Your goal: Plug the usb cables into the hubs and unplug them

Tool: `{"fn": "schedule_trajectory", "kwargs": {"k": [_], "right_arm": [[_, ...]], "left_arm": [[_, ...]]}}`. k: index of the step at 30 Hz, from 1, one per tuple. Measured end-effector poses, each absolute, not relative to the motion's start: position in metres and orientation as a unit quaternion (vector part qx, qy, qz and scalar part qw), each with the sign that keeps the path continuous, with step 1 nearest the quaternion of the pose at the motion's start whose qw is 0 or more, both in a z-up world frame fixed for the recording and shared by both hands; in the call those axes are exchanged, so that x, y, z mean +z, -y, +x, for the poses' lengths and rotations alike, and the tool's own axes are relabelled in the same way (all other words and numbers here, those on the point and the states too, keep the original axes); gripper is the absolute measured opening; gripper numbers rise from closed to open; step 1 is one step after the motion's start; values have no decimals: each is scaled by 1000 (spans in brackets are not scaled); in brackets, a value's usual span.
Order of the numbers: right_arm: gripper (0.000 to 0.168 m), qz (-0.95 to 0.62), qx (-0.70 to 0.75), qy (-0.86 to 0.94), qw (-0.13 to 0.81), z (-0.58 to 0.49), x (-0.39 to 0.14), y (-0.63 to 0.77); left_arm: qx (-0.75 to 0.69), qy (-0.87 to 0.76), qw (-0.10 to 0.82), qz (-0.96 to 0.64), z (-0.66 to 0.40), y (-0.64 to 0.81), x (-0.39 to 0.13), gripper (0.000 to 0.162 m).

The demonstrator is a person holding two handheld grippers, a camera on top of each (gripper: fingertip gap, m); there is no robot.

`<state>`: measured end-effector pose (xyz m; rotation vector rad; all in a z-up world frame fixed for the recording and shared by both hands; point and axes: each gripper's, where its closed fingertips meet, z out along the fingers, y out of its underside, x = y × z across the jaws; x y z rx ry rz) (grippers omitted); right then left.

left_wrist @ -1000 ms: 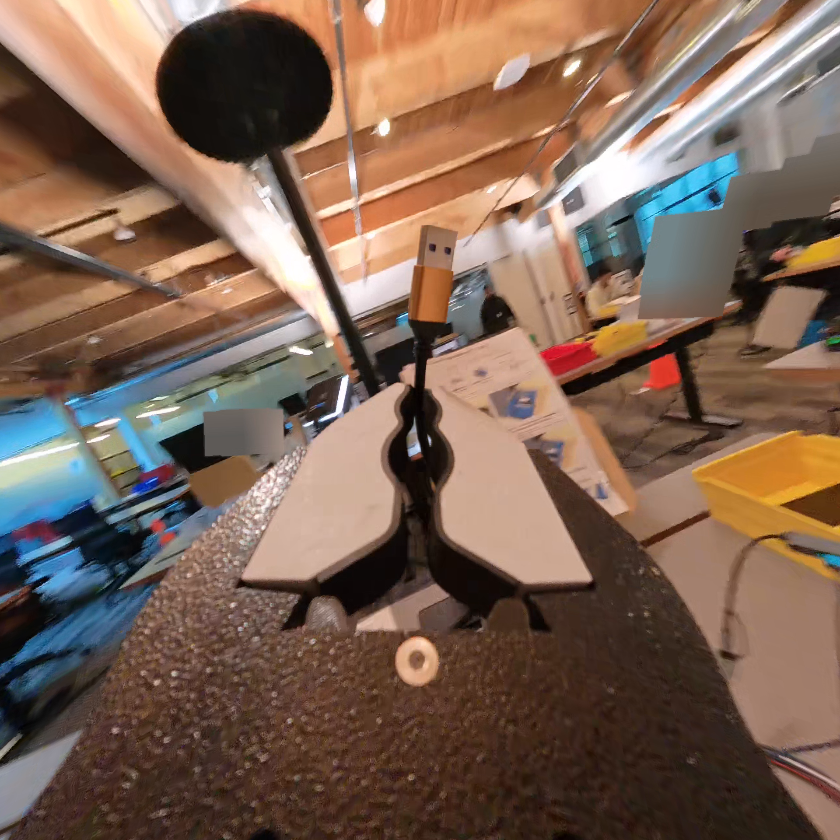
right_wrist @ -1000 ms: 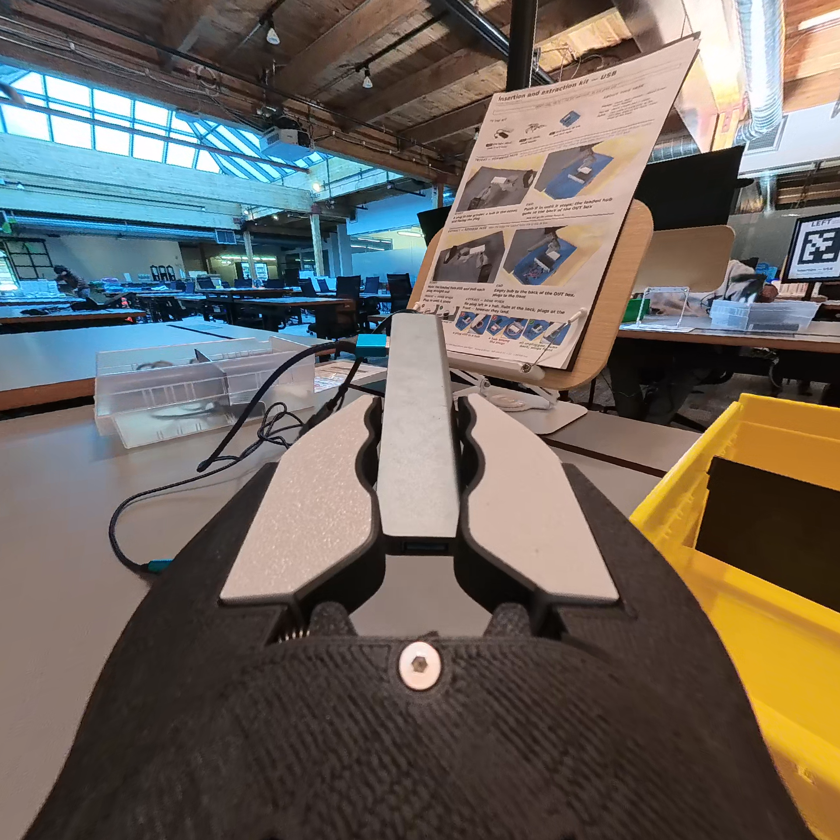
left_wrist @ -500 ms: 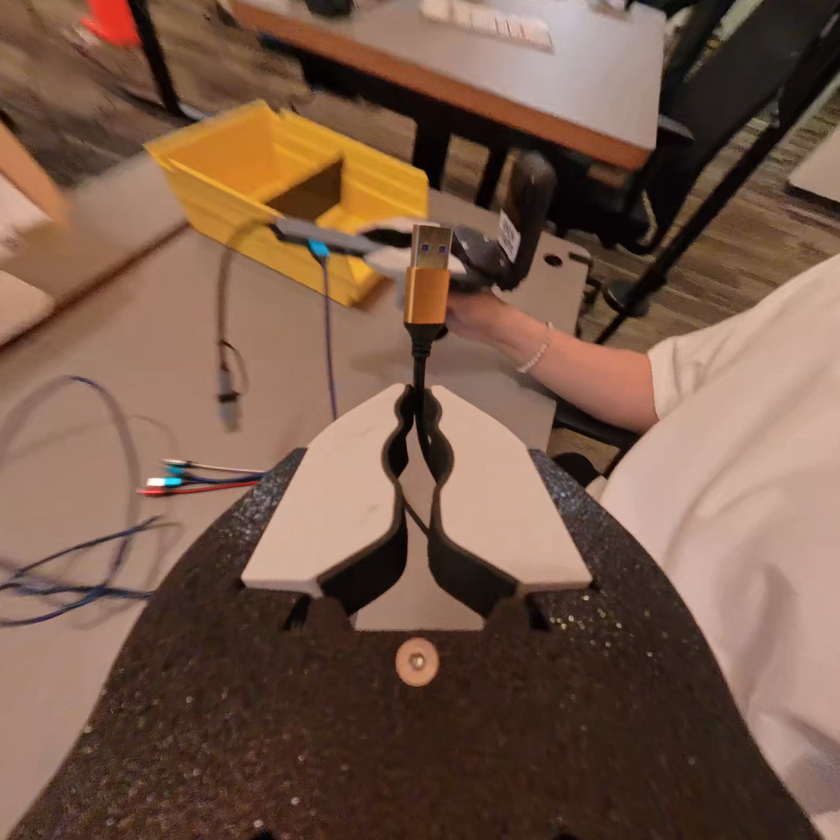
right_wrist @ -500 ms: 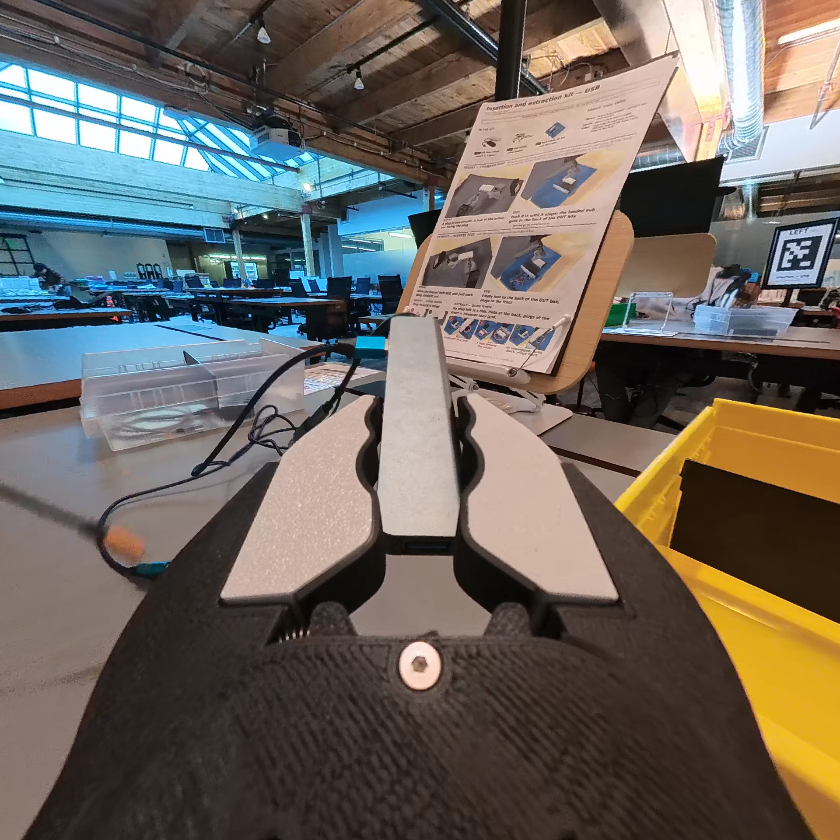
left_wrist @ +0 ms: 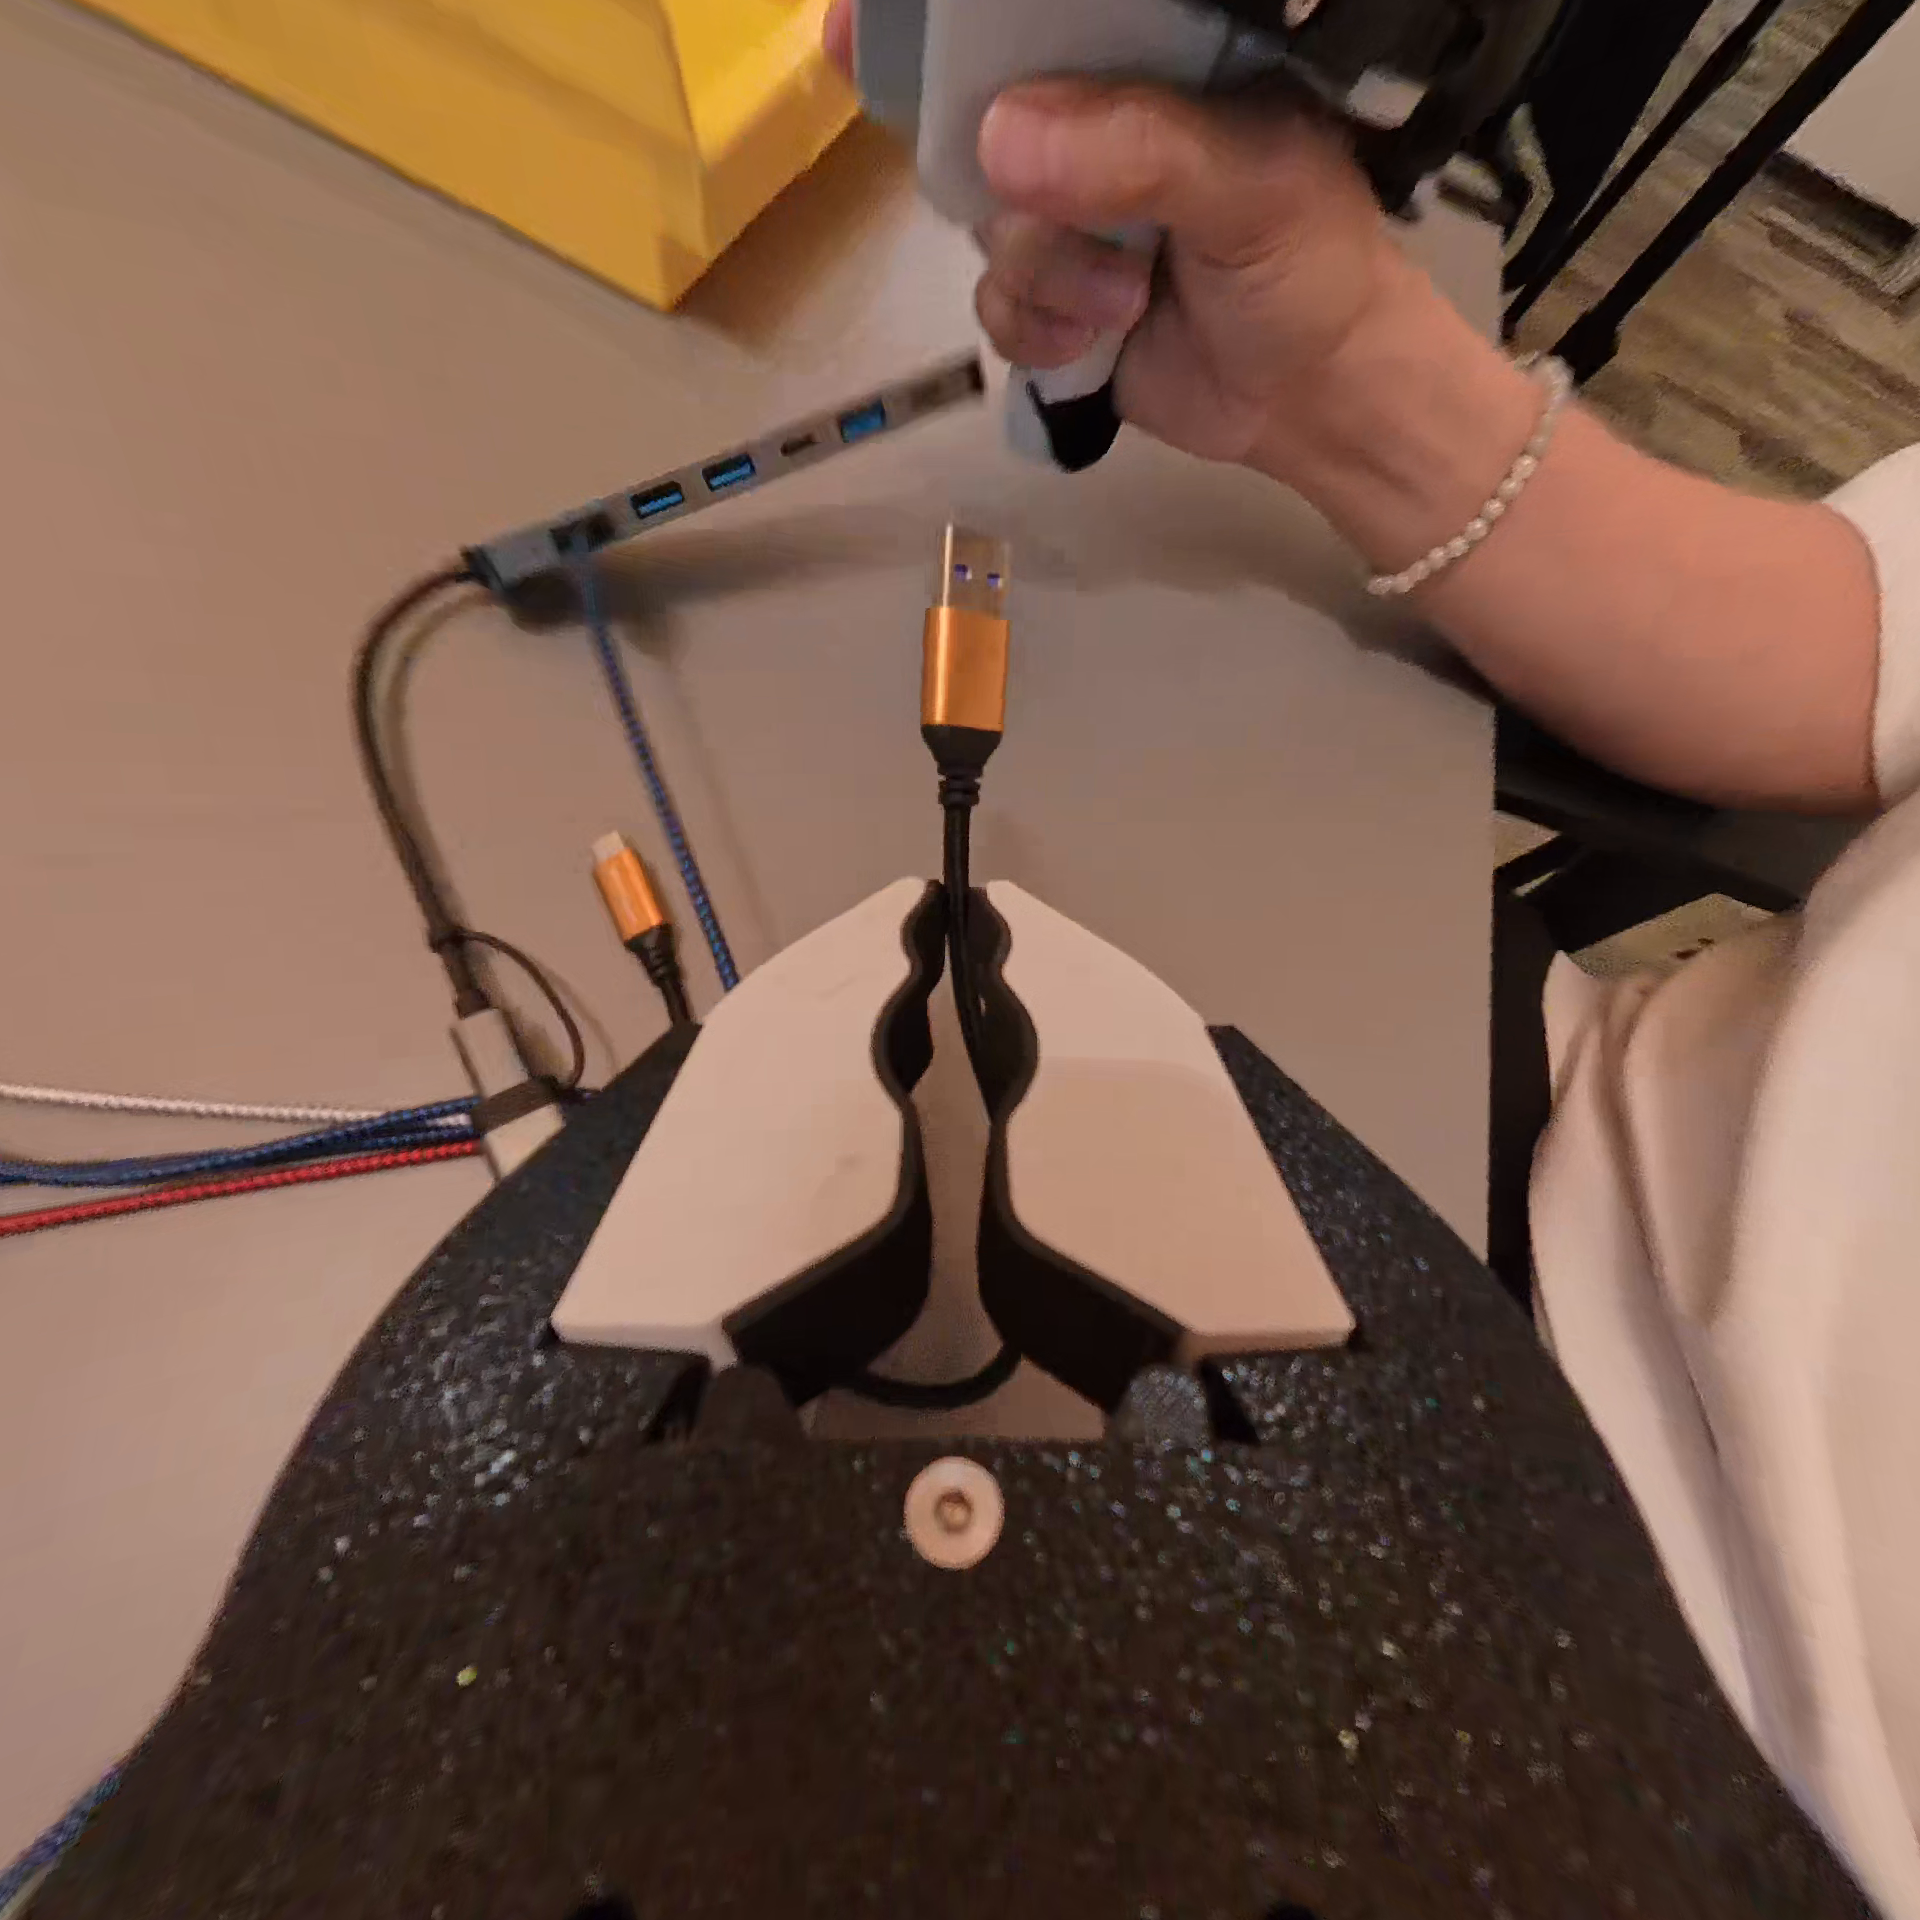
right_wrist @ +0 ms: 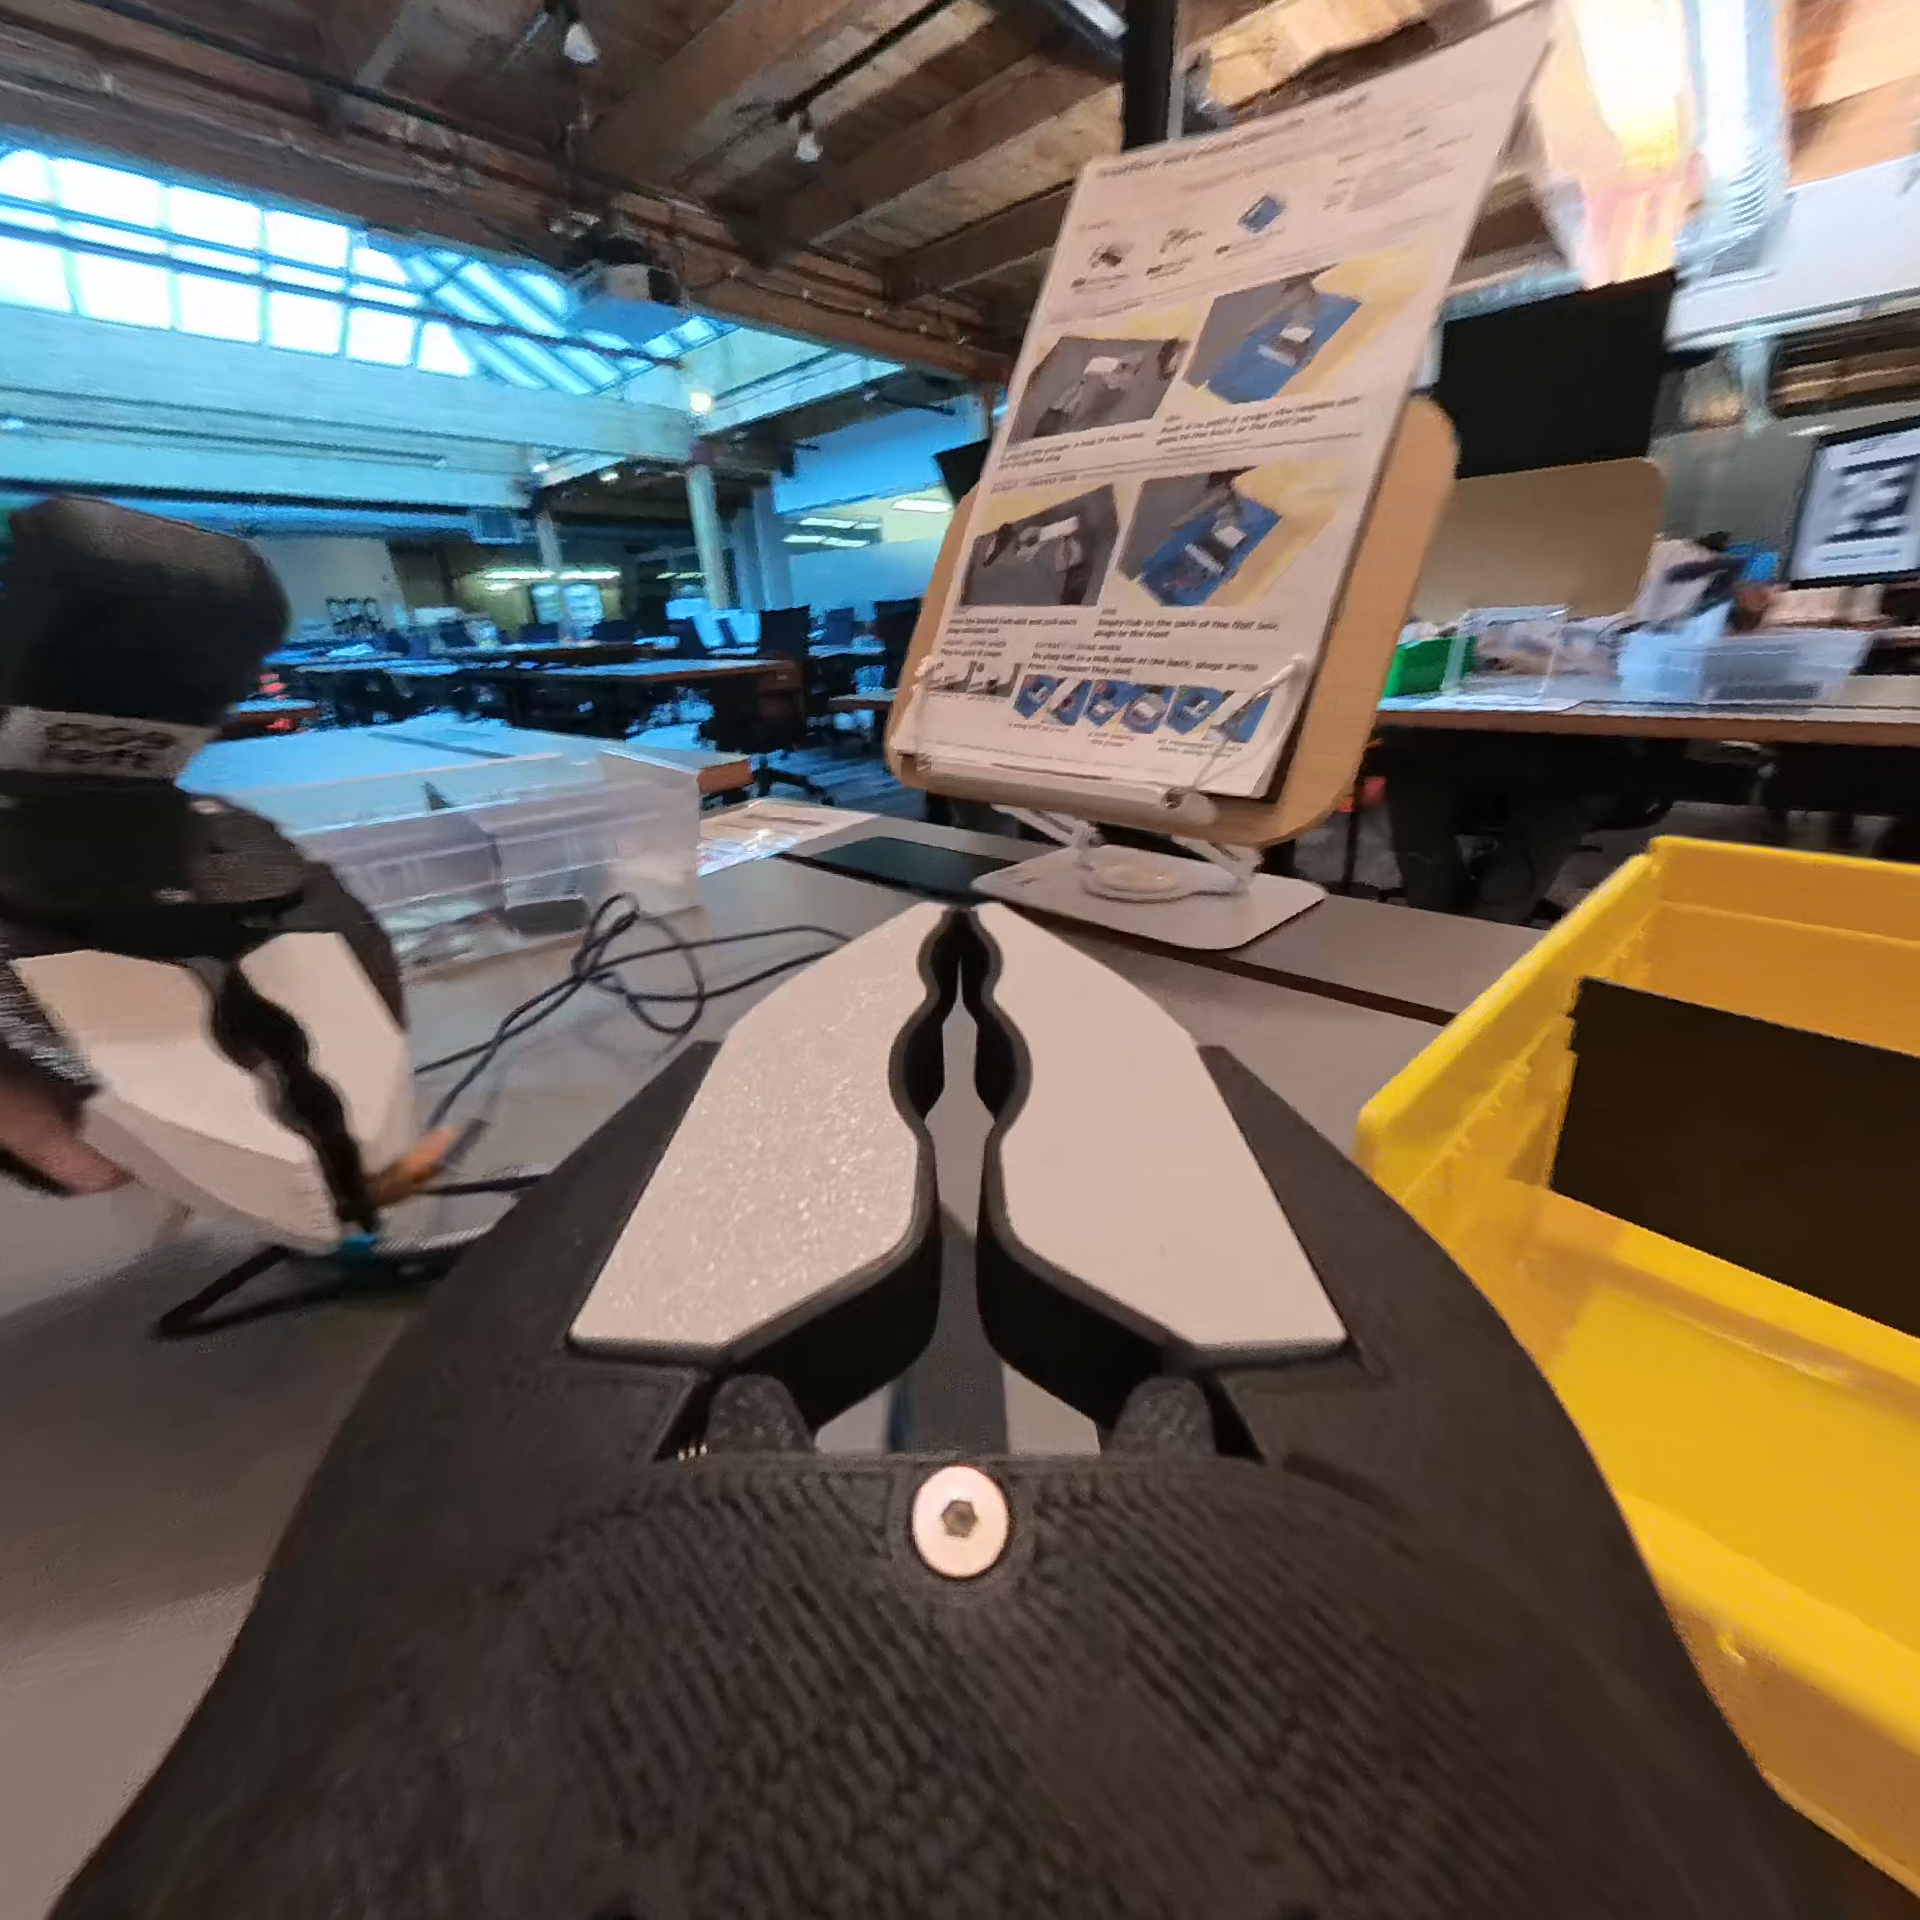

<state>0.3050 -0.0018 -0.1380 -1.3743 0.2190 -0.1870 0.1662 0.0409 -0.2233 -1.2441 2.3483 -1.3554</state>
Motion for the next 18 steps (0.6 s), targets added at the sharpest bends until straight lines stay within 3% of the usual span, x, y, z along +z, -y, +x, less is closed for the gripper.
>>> {"fn": "schedule_trajectory", "kwargs": {"k": [2,5,12,18], "right_arm": [[0,-640,-68,-96,759,304,-141,1],[0,-646,-71,-94,754,307,-142,4],[1,-646,-73,-112,752,317,-138,14],[10,-670,-119,-126,721,333,-147,24]], "left_arm": [[-422,-801,68,-420,165,-41,-238,4],[-353,-833,81,-417,168,-47,-249,27],[-279,-873,195,-349,225,-43,-217,52],[-172,-860,122,-465,270,-38,-270,34]]}}
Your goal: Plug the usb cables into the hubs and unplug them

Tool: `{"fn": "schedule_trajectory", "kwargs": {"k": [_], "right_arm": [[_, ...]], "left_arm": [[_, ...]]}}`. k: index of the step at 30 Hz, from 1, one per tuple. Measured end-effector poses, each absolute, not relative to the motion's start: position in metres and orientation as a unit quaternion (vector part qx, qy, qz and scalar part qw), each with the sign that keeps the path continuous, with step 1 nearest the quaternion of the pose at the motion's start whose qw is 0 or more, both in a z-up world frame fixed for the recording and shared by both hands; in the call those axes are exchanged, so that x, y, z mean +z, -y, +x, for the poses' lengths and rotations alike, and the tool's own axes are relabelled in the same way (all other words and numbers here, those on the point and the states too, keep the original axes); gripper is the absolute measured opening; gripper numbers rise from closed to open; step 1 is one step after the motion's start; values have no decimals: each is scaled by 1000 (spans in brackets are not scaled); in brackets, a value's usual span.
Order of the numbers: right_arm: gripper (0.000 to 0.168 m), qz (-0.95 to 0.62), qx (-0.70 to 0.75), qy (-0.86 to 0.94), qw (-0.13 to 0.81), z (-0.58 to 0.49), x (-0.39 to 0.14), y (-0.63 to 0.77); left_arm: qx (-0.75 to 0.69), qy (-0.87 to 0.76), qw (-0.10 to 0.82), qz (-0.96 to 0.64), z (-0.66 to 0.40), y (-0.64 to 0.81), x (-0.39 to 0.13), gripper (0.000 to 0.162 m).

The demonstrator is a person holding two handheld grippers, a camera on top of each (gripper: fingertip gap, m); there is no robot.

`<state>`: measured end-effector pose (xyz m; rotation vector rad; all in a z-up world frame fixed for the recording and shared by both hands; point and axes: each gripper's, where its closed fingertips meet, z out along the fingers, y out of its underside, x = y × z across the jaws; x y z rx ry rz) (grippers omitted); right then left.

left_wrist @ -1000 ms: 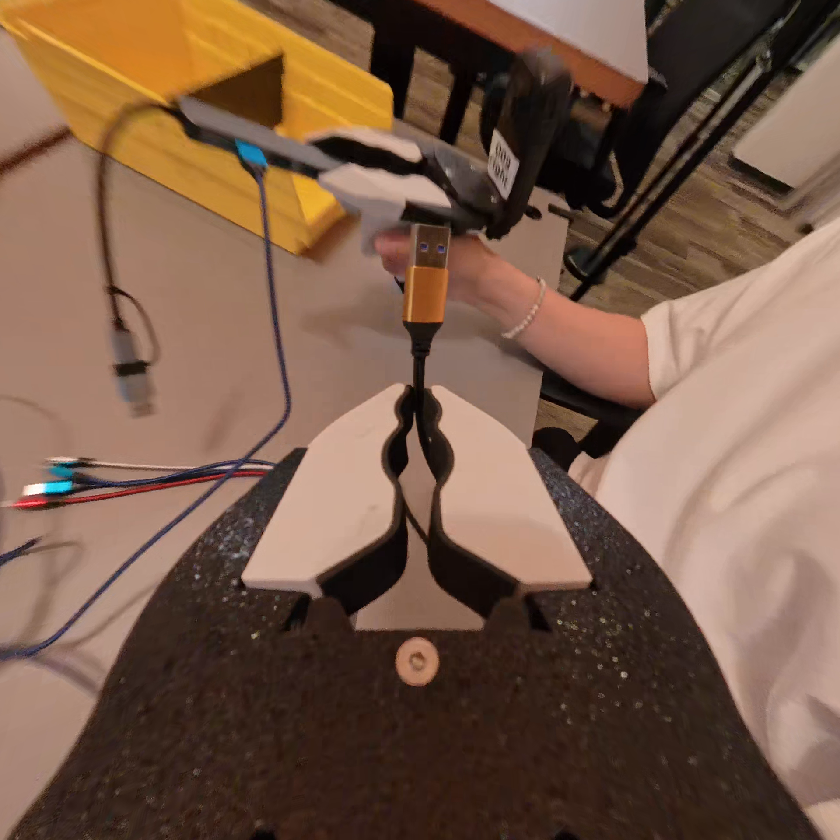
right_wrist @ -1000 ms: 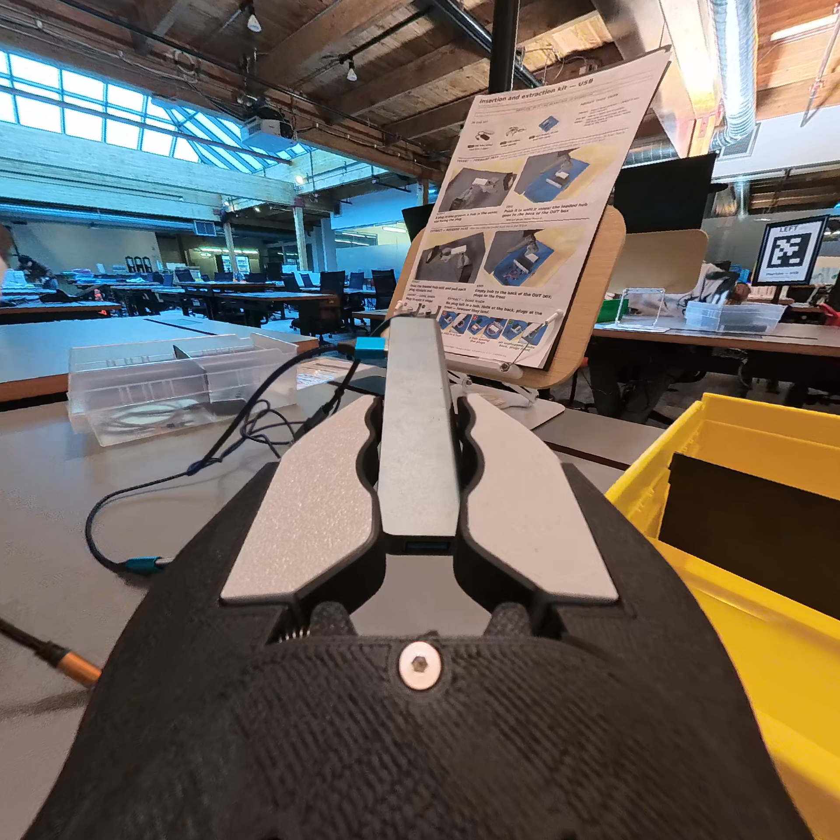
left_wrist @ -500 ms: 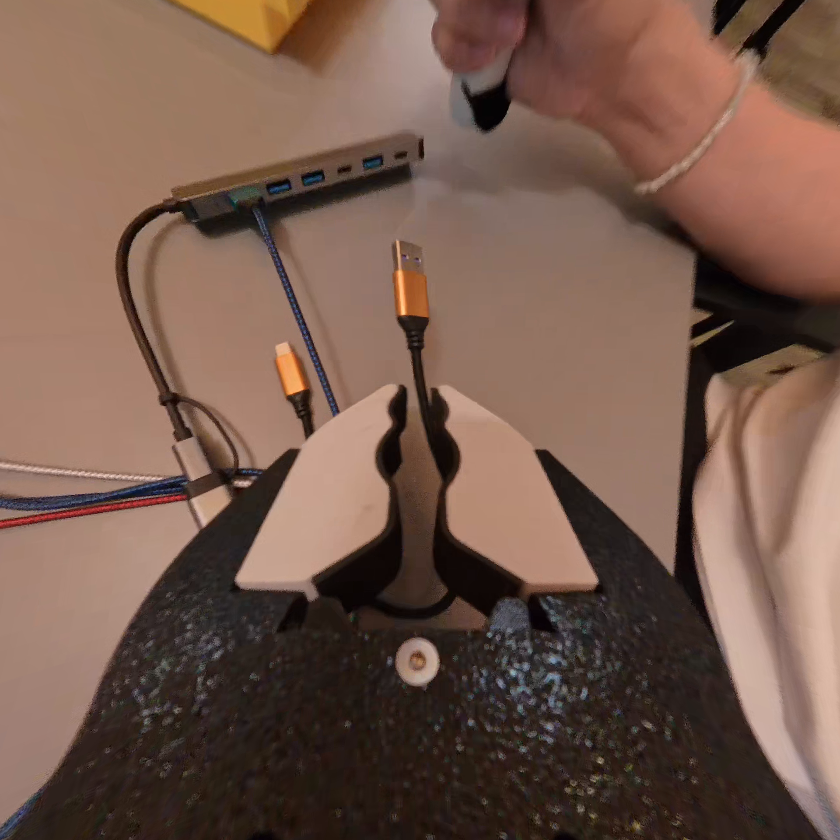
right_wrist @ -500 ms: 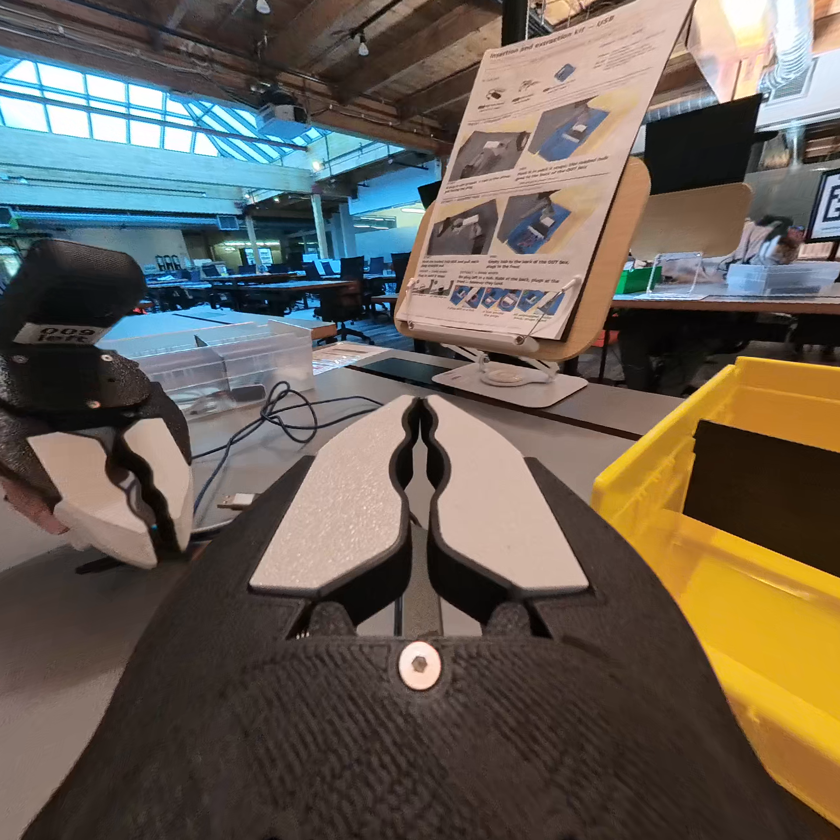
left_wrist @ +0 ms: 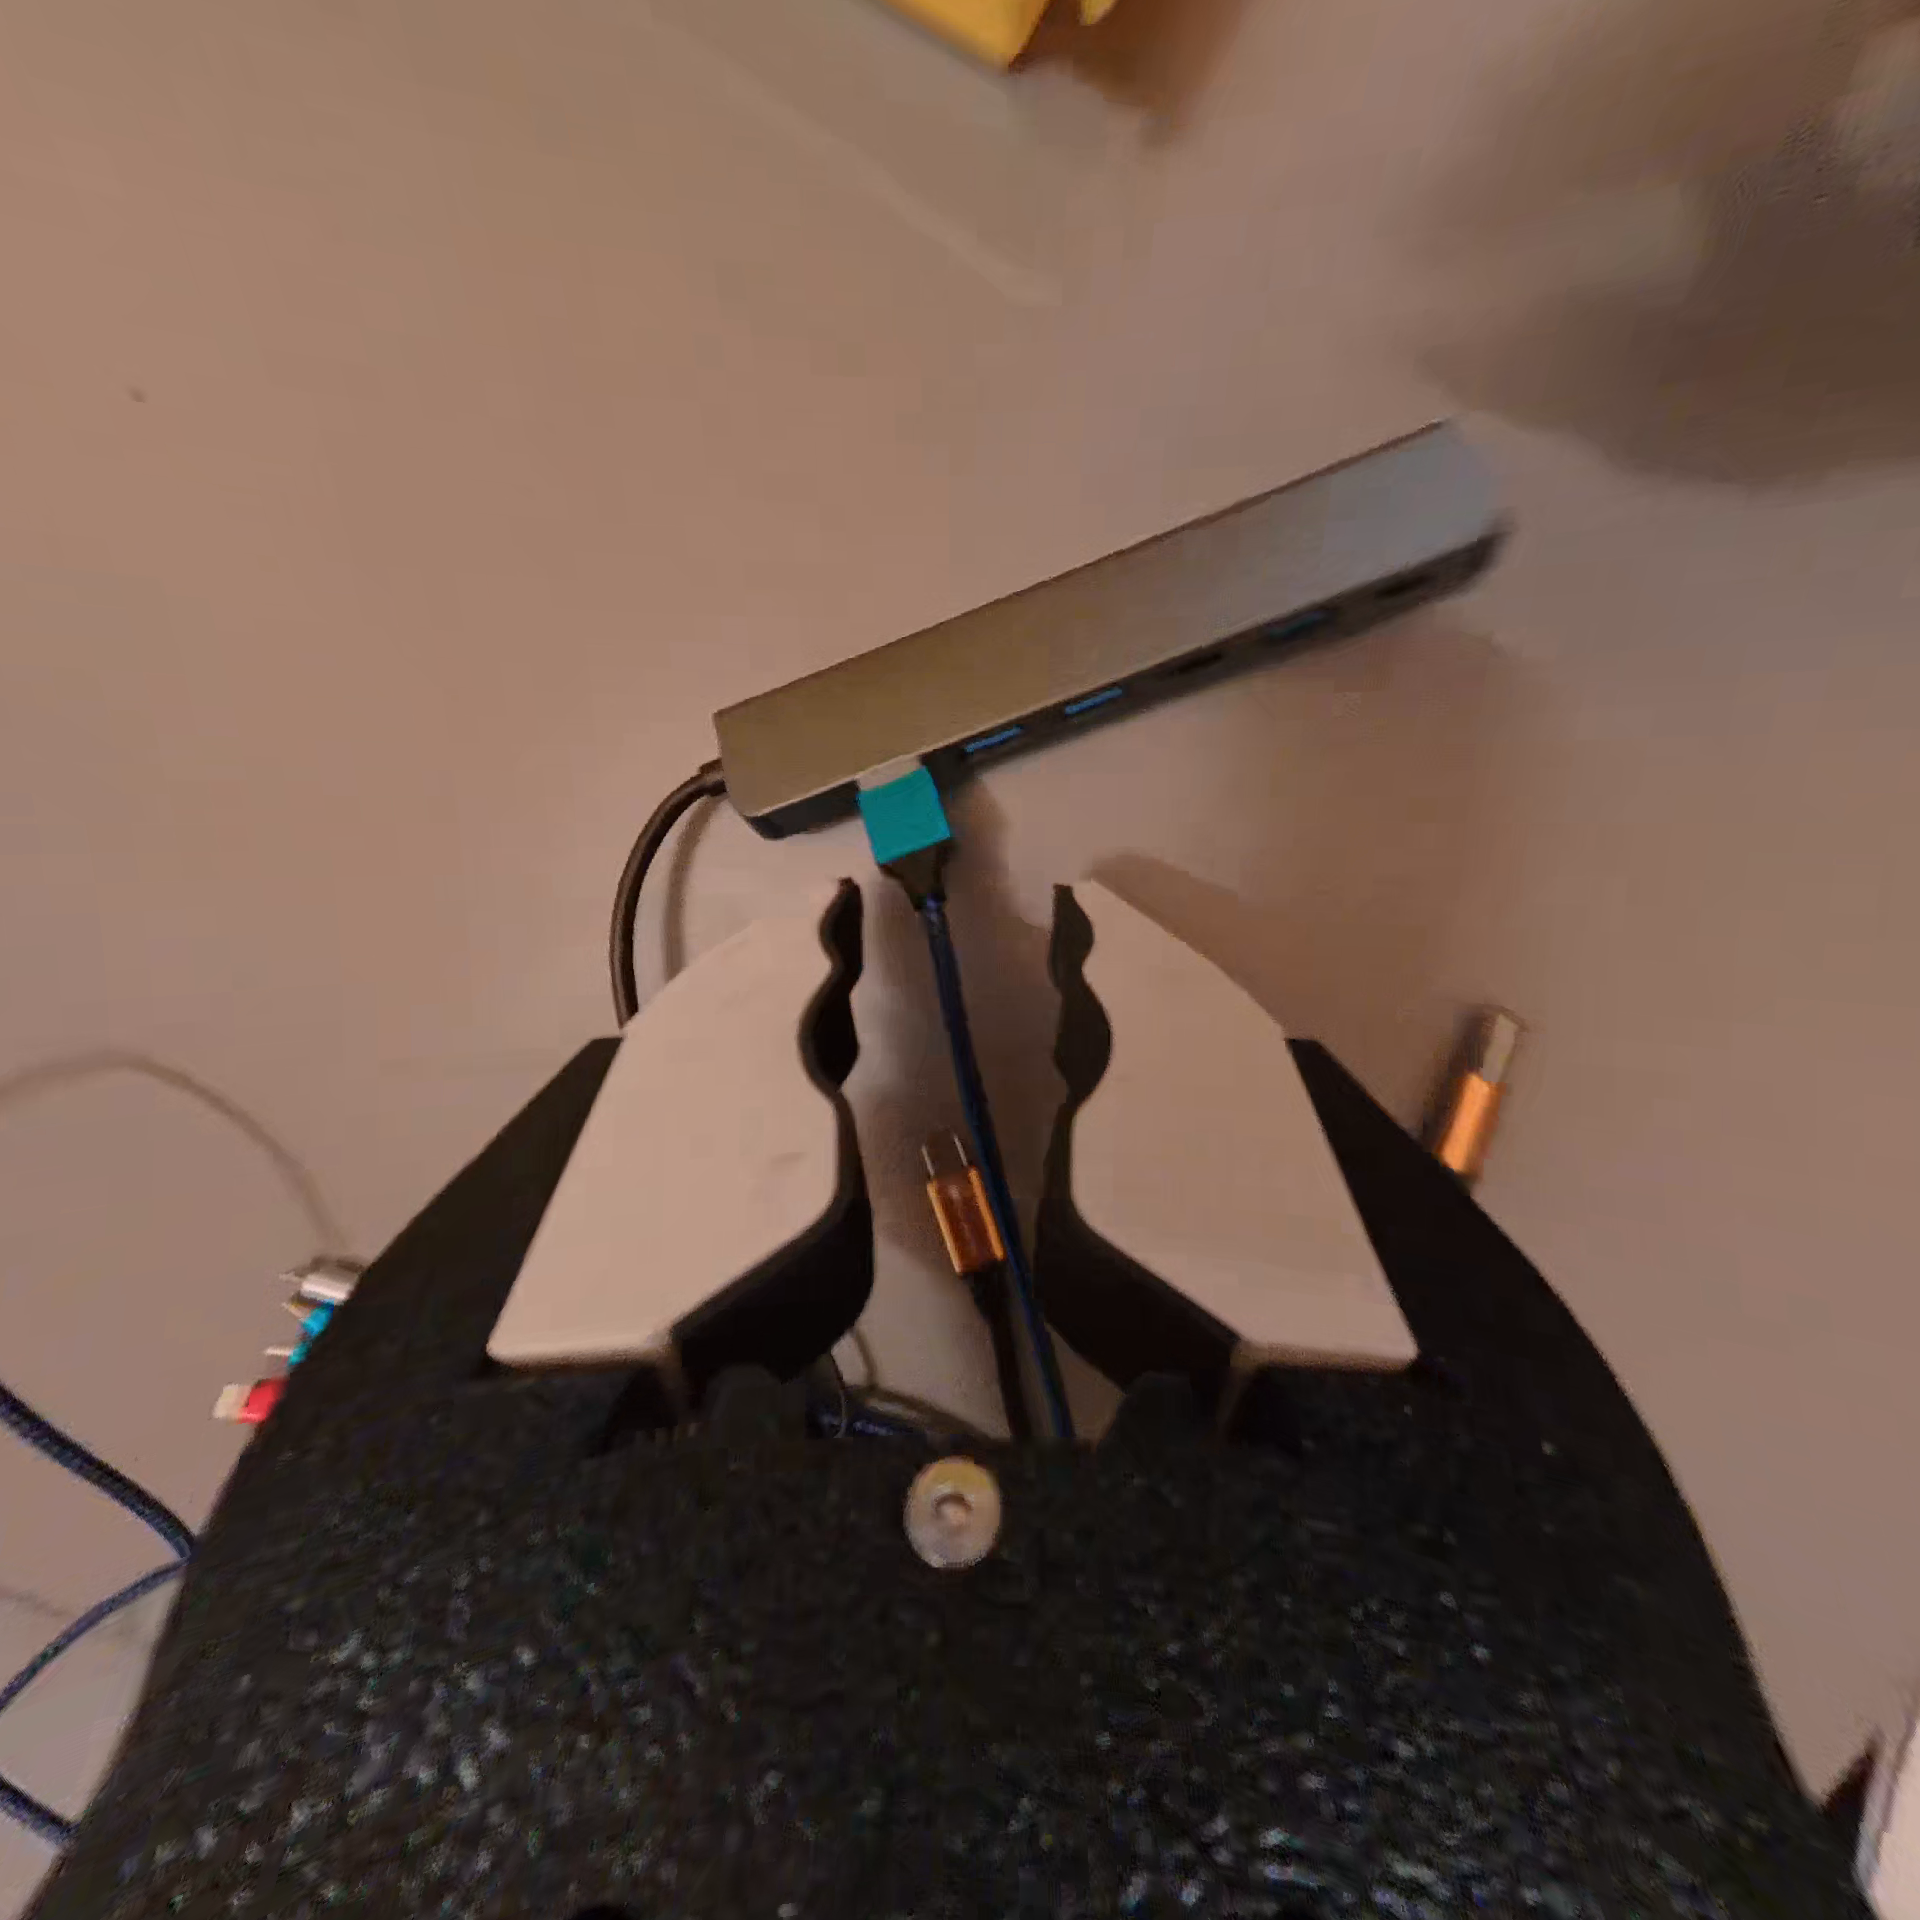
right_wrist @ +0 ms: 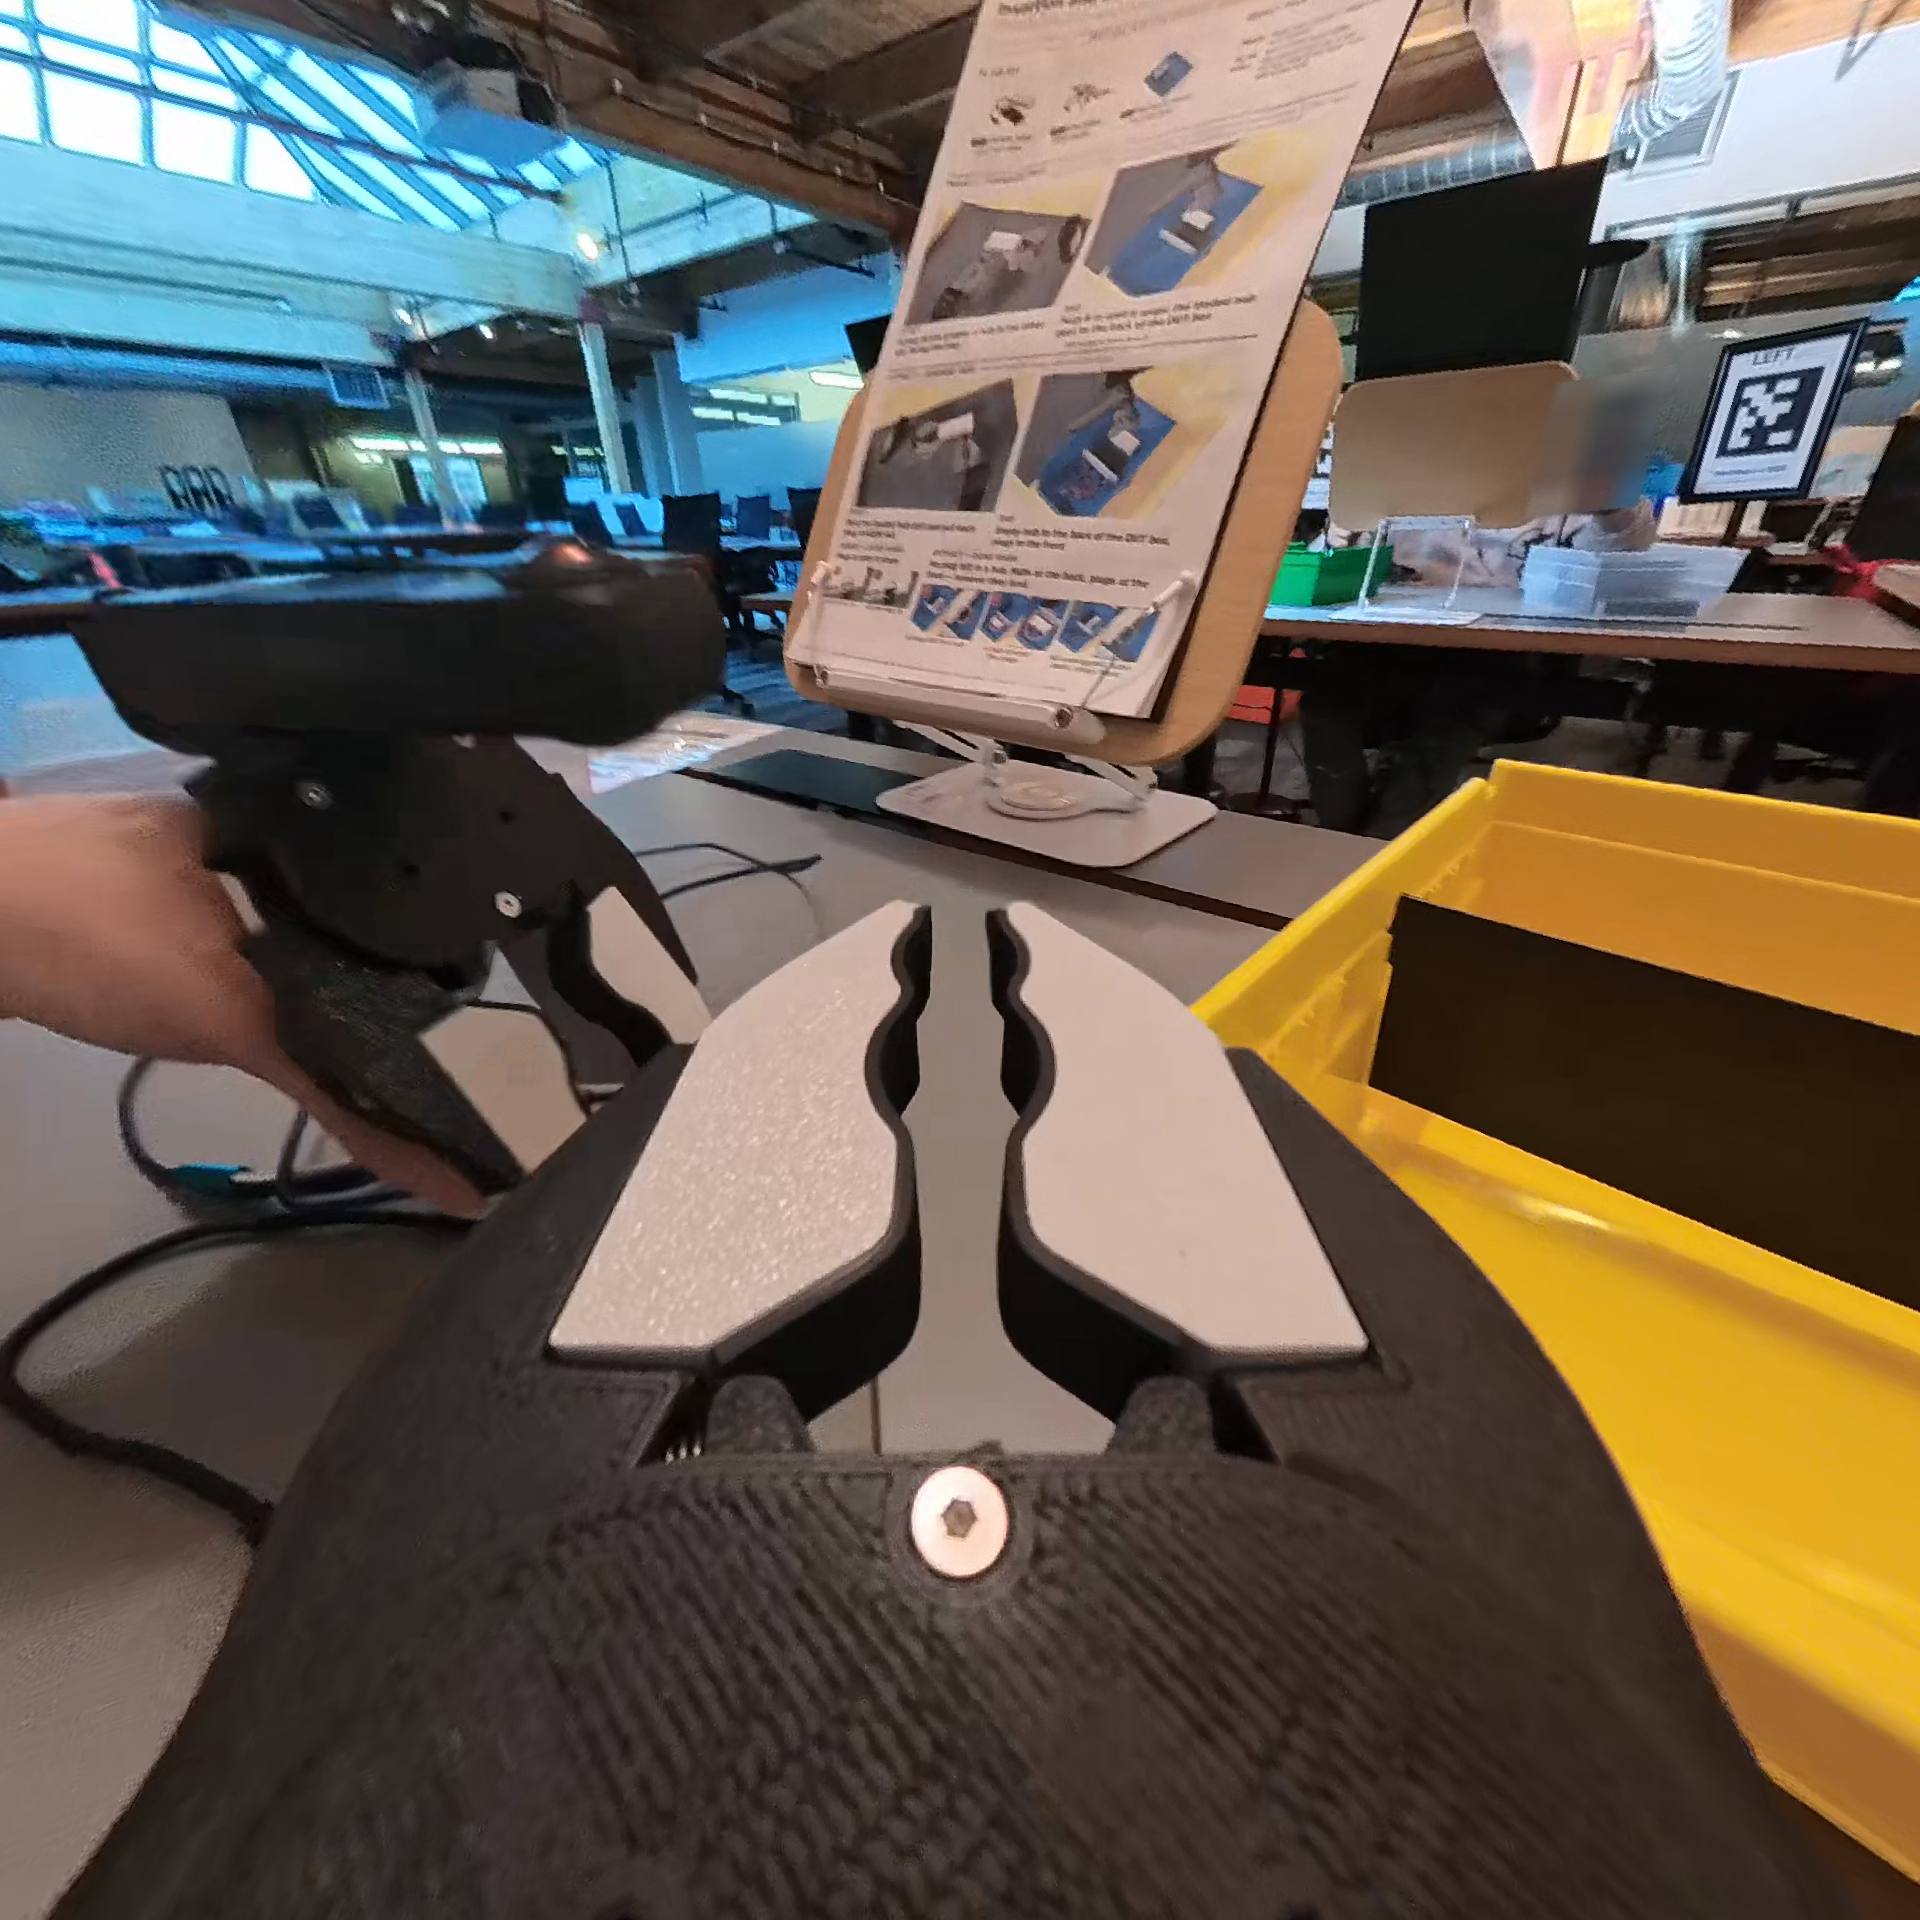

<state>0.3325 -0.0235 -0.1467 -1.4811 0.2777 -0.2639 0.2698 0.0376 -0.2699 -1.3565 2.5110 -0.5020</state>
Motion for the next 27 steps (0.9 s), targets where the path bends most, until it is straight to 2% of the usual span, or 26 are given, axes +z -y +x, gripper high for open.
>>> {"fn": "schedule_trajectory", "kwargs": {"k": [2,5,8,12,15,18,24,27], "right_arm": [[17,-688,-111,-128,706,334,-154,24],[28,-704,-112,-129,690,338,-164,24],[36,-702,-131,-132,687,343,-168,23],[64,-698,-49,-89,709,314,-166,2],[72,-688,-22,-89,720,299,-161,-14],[72,-686,-25,-97,721,294,-161,-24],[37,-650,-16,-92,755,288,-147,-22],[36,-635,4,-91,767,283,-140,-22]], "left_arm": [[-148,-849,142,-487,278,-44,-283,10],[-191,-827,206,-487,290,-45,-276,9],[-233,-786,271,-504,294,-59,-248,9],[-255,-749,344,-506,288,-75,-202,8],[-252,-738,390,-489,282,-77,-178,9],[-266,-731,405,-481,277,-71,-165,9],[-289,-722,403,-484,269,-72,-152,8],[-301,-720,397,-483,268,-70,-150,8]]}}
